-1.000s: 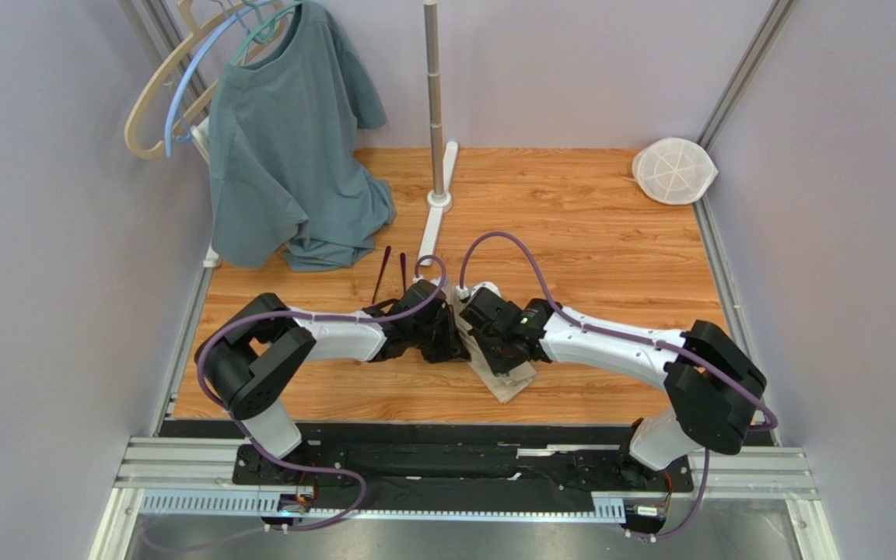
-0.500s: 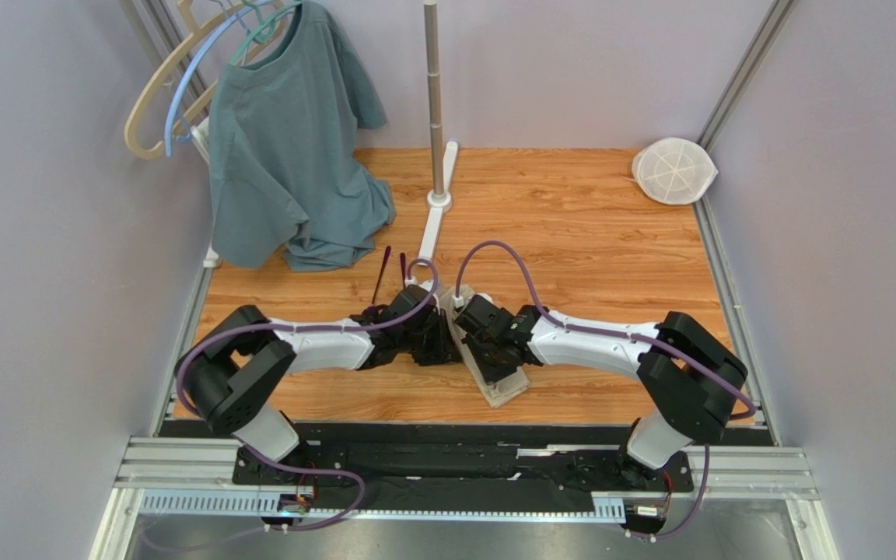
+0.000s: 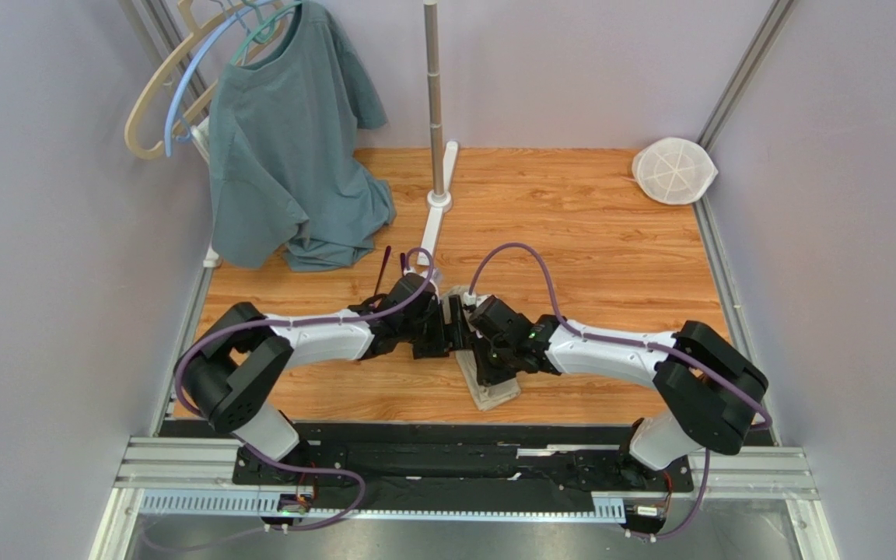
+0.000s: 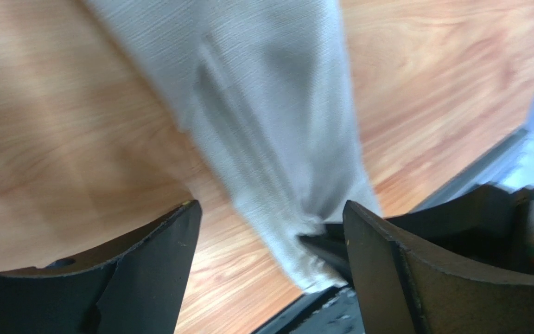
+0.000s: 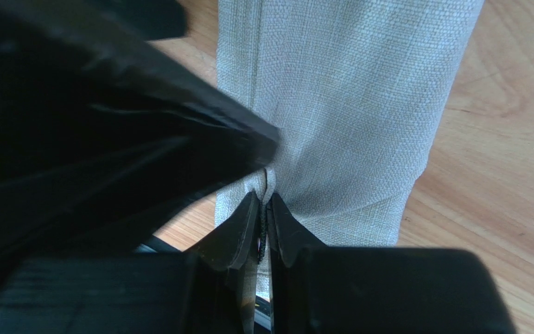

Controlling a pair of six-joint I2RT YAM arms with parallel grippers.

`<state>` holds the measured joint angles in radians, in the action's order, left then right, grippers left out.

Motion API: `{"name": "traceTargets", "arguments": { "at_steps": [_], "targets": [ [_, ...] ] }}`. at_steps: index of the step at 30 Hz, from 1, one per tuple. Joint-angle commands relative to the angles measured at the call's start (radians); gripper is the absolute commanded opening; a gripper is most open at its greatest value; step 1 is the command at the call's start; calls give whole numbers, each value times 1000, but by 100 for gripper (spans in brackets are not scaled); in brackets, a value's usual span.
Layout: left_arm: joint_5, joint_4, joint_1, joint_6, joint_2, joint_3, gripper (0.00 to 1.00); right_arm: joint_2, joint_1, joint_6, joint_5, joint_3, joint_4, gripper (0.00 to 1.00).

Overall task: Fold the napkin into a case and place the utensils inside
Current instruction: Turn over the smaller rectangle-folded napkin at the center of the board.

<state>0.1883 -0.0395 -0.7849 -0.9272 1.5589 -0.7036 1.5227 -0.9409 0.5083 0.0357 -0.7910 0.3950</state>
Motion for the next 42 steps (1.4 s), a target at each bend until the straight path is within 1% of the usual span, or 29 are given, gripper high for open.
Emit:
{"name": "traceTargets", "arguments": {
  "at_steps": [1, 4, 7, 8, 9, 11, 13, 14, 15, 16, 18, 19, 20, 21, 23, 24, 28, 29, 30, 31, 32, 33, 35, 38, 42],
  "targets": [
    [17, -57, 0, -53, 84, -30, 82, -25, -3, 53, 41, 55, -73, 10],
    [11, -56, -1, -56, 113, -45, 74, -35, -2, 58, 47, 64, -87, 10],
    [7, -57, -1, -58, 115, -40, 63, -44, -2, 56, 46, 62, -87, 10],
    [7, -59, -1, -61, 112, -34, 56, -44, -2, 58, 46, 62, -85, 10],
    [-4, -56, -2, -59, 102, -31, 52, -50, -2, 56, 44, 61, -84, 10],
    [-10, -53, -1, -47, 92, -20, 45, -58, -4, 58, 44, 59, -82, 11],
    [-24, -34, -1, -32, 79, -25, 40, -64, -2, 61, 46, 58, -81, 11],
    [-23, -31, -1, -21, 75, -28, 34, -68, -2, 62, 47, 58, -79, 11],
    [-24, -27, -1, -13, 67, -31, 32, -70, -2, 64, 49, 58, -81, 11],
    [-26, -17, -1, -4, 66, -34, 24, -75, -2, 68, 53, 56, -79, 11],
    [-29, -8, -1, 27, 56, -48, 16, -81, -3, 73, 61, 56, -79, 13],
    [-33, 21, -1, 42, 53, -57, 4, -91, 1, 78, 72, 58, -79, 16],
    [-44, 35, -1, 74, 52, -75, 0, -101, 11, 85, 79, 58, -74, 20],
    [-52, 47, -1, 91, 49, -85, 0, -110, 19, 90, 95, 62, -73, 27],
    [-65, 92, -1, 152, 40, -109, 0, -156, 43, 98, 98, 61, -50, 35],
    [-78, 113, -1, 177, 23, -120, 0, -176, 54, 98, 96, 59, -33, 41],
    [-144, 223, -2, 333, -31, -174, 0, -306, 123, 98, 79, 55, 62, 55],
    [-150, 225, -2, 367, -43, -184, 0, -359, 158, 98, 73, 55, 80, 56],
    [-161, 234, -2, 398, -60, -195, 0, -383, 180, 95, 67, 58, 100, 58],
    [-176, 277, -4, 451, -65, -210, 0, -401, 201, 90, 61, 56, 137, 58],
    [-185, 289, -2, 480, -69, -236, 0, -424, 246, 84, 59, 61, 152, 58],
    [-187, 300, -2, 505, -71, -249, 0, -456, 267, 78, 59, 65, 160, 60],
    [-187, 332, -2, 550, -69, -280, 0, -476, 322, 59, 87, 81, 163, 60],
    [-187, 380, -2, 573, -43, -342, 0, -489, 341, 42, 119, 79, 151, 62],
    [-187, 512, -14, 583, 46, -462, 0, -478, 343, 52, 144, 82, 107, 65]
  ]
}}
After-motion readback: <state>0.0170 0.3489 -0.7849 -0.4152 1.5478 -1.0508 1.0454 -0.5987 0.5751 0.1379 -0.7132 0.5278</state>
